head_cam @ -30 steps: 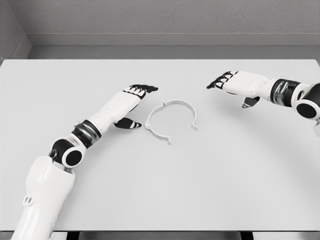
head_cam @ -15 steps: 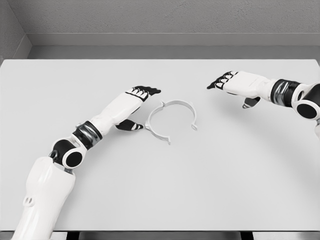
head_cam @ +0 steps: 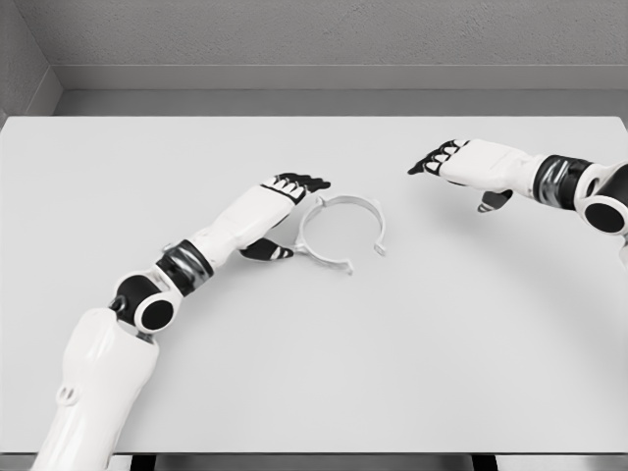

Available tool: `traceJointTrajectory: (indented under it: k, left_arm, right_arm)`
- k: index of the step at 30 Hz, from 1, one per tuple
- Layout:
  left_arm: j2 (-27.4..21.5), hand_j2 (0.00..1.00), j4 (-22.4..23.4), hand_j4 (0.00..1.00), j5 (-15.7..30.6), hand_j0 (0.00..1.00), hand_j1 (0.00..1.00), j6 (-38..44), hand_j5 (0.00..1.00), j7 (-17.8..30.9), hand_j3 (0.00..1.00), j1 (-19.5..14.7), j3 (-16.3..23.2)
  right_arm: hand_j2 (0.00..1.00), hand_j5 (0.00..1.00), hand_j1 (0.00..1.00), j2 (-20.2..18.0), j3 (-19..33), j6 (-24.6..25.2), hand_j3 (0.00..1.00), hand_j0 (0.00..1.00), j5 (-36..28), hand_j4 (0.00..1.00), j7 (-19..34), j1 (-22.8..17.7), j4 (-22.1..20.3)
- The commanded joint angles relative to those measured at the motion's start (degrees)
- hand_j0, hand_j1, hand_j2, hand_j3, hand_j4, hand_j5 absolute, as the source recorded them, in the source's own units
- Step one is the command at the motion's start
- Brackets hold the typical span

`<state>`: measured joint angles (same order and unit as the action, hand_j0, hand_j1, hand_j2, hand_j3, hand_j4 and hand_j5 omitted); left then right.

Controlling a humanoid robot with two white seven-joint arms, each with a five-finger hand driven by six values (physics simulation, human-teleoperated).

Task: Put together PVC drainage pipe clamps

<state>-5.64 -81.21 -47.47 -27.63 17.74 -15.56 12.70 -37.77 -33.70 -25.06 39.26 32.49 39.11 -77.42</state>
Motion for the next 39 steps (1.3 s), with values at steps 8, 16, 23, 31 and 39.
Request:
traceJointTrajectory:
  k: [8,16,23,31,39]
  left_arm:
    - [0.5,1.00,-0.2,1.00,0.4,1.00,1.00,0.0,1.00,0.0,1.00,-0.1,0.3]
    - [2.0,1.00,-0.1,1.00,0.2,1.00,1.00,0.0,1.00,-0.1,1.00,-0.1,1.2]
    - [3.5,1.00,-0.2,1.00,0.1,1.00,1.00,0.0,1.00,-0.1,1.00,-0.1,2.2]
    - [5.1,1.00,-0.2,1.00,0.1,1.00,1.00,0.0,1.00,0.0,1.00,-0.1,2.5]
    - [3.7,1.00,-2.0,1.00,0.7,1.00,1.00,0.5,1.00,-0.1,1.00,0.0,1.4]
  right_arm:
    - [1.00,1.00,1.00,-0.4,0.0,0.1,1.00,1.00,-0.2,1.00,-0.1,-0.1,0.0]
    - [1.00,1.00,1.00,-0.4,0.1,0.1,1.00,1.00,-0.2,1.00,-0.1,-0.1,0.0]
    - [1.00,1.00,1.00,-0.4,0.0,0.1,1.00,1.00,-0.2,1.00,-0.1,-0.1,0.0]
    - [1.00,1.00,1.00,-0.5,0.0,0.1,1.00,1.00,-0.2,1.00,-0.1,-0.1,0.0]
    - [1.00,1.00,1.00,-0.5,0.0,0.1,1.00,1.00,-0.2,1.00,0.0,-0.1,0.0]
